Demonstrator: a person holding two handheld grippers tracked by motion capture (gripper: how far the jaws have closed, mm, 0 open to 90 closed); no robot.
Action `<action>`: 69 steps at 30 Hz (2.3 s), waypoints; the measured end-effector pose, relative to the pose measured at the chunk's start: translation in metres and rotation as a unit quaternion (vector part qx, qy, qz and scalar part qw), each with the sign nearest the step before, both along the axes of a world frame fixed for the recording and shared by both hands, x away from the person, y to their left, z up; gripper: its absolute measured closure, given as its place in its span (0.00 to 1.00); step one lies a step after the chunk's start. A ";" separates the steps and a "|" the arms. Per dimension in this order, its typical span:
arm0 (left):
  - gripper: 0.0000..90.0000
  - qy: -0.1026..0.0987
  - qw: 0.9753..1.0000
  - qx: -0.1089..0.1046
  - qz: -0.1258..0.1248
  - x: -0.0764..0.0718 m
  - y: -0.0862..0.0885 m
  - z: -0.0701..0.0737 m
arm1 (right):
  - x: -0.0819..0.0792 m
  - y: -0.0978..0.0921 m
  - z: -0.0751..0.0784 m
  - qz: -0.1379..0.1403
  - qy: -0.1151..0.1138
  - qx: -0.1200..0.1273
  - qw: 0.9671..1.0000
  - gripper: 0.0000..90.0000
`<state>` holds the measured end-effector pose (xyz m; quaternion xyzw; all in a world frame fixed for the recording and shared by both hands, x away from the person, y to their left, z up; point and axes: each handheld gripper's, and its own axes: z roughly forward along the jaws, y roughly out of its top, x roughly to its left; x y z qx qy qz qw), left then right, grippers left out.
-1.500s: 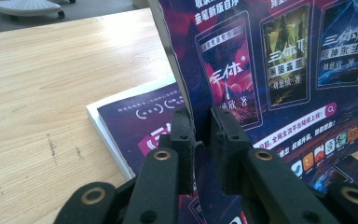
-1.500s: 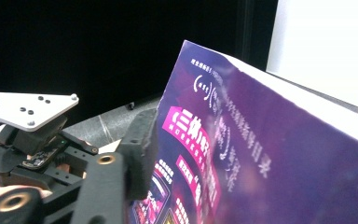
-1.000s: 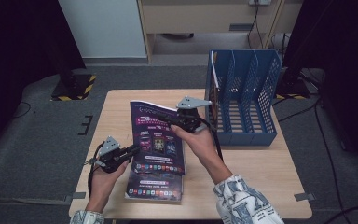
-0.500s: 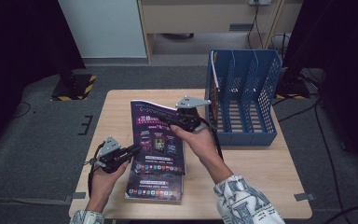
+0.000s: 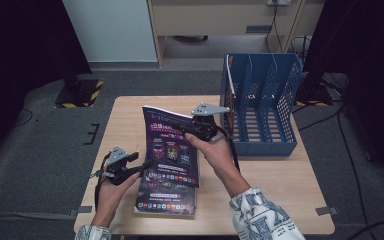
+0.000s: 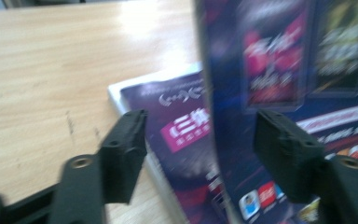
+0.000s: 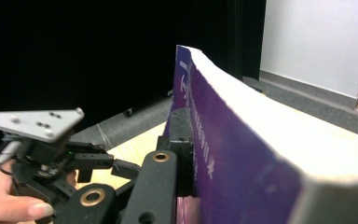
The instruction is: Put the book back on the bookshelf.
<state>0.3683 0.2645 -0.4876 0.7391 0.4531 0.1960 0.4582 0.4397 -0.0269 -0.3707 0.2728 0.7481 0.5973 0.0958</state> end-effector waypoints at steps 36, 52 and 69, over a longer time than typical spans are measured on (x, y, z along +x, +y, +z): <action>0.08 0.079 0.988 0.068 0.114 0.011 0.034 -0.028 | -0.003 -0.036 0.025 -0.047 -0.057 0.027 0.997 0.92; 0.09 0.102 0.982 0.091 0.133 0.013 0.042 -0.036 | -0.009 -0.052 0.031 -0.061 -0.068 0.032 0.995 0.92; 0.07 0.112 0.979 0.107 0.135 0.013 0.047 -0.044 | -0.019 -0.067 0.030 -0.072 -0.072 0.035 0.994 0.92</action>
